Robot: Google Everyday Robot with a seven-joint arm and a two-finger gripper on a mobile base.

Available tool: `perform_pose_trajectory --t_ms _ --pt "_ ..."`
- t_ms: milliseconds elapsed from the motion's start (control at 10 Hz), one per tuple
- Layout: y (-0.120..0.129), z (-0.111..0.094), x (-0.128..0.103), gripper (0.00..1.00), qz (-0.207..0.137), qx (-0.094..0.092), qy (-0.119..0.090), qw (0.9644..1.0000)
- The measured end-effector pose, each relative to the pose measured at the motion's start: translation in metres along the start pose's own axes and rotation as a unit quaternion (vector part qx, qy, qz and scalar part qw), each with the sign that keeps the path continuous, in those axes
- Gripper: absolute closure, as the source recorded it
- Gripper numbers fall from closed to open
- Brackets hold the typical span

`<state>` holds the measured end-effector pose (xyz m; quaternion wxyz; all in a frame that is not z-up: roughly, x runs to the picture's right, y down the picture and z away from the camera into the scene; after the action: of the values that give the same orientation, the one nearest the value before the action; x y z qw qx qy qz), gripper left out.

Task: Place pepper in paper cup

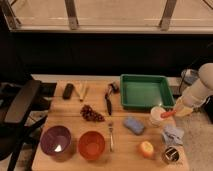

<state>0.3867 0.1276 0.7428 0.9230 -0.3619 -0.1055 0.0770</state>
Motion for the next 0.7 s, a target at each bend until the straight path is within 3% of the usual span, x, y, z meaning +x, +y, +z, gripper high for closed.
perform_pose_trajectory --t_ms 700 --pt "-0.014 0.01 -0.023 0.99 -0.017 0.009 -0.001 0.9998"
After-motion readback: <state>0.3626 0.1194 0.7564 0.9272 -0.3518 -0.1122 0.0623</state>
